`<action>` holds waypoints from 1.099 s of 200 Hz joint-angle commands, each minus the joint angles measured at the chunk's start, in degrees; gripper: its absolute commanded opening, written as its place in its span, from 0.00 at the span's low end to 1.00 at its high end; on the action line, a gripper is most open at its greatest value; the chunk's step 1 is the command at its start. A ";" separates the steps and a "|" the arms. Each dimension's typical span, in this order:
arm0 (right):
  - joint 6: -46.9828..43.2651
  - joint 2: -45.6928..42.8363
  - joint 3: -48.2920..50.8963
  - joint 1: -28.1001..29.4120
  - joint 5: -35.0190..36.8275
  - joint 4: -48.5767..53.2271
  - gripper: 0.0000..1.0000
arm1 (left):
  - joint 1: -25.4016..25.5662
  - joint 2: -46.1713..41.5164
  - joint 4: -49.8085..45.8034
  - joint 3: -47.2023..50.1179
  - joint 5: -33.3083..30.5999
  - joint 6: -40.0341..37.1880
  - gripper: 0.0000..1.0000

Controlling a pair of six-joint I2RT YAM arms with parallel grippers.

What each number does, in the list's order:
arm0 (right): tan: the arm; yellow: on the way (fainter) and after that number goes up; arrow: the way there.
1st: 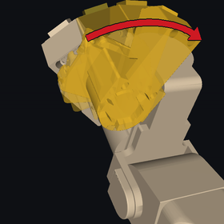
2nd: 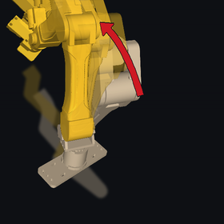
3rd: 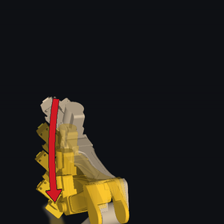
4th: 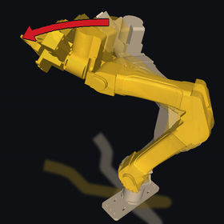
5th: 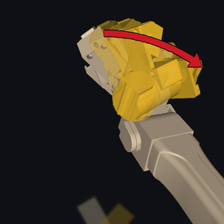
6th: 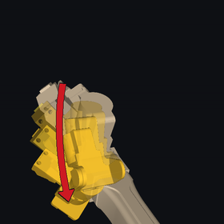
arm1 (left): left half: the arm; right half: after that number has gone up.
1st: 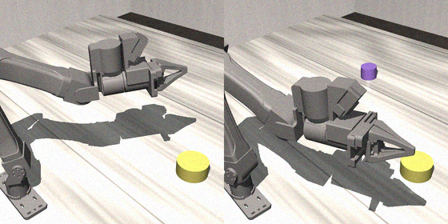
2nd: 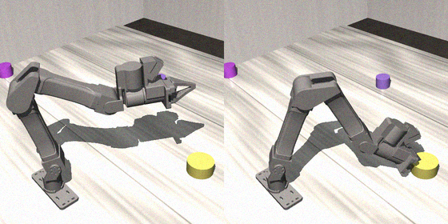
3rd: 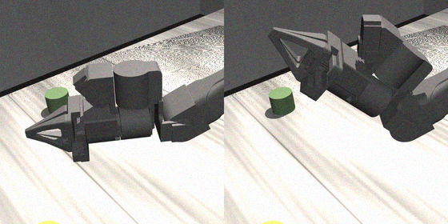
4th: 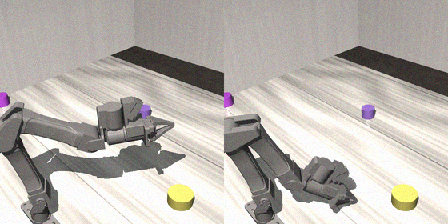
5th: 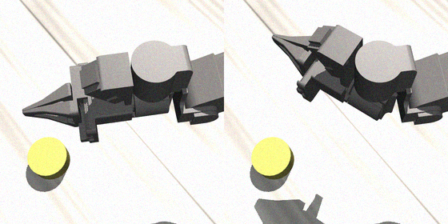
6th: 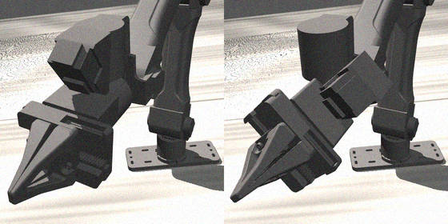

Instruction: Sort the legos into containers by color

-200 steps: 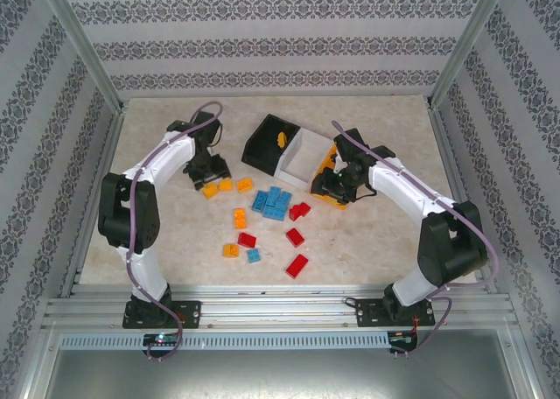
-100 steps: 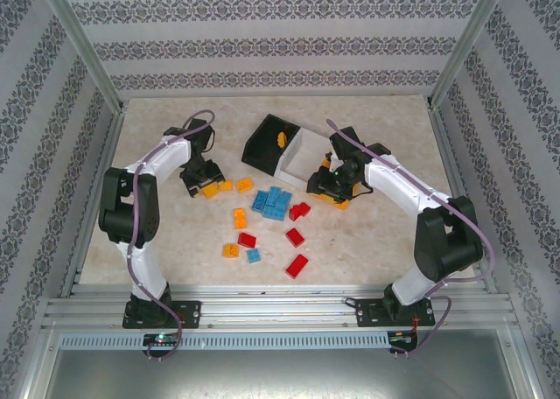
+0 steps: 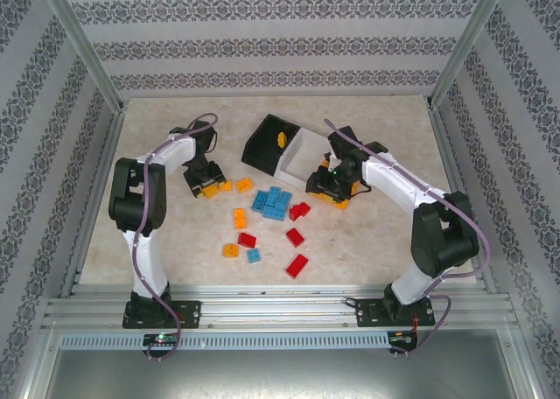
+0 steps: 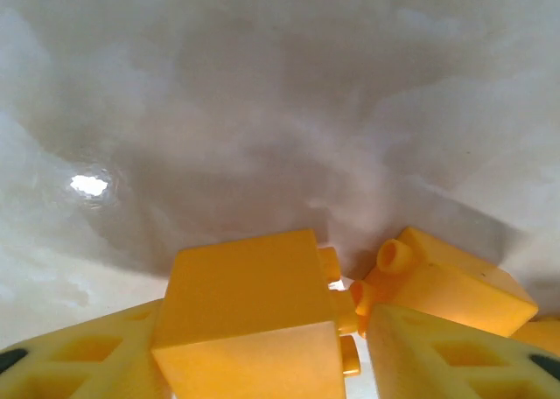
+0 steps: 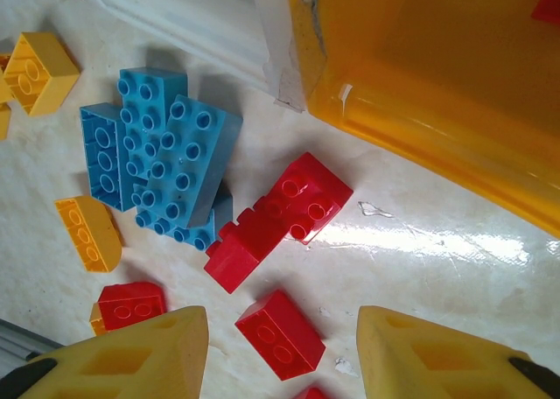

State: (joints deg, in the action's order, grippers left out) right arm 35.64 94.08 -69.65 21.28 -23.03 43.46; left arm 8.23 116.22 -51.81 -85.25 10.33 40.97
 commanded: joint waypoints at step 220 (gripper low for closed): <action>1.10 -4.96 4.59 -0.15 2.02 0.73 0.49 | 1.53 2.47 14.86 -18.50 22.74 13.49 0.38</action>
State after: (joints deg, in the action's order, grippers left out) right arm 36.07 92.20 -67.16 22.37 -22.39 43.40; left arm 6.98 113.27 -39.88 -95.92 29.10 50.46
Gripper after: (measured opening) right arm 0.487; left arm 0.405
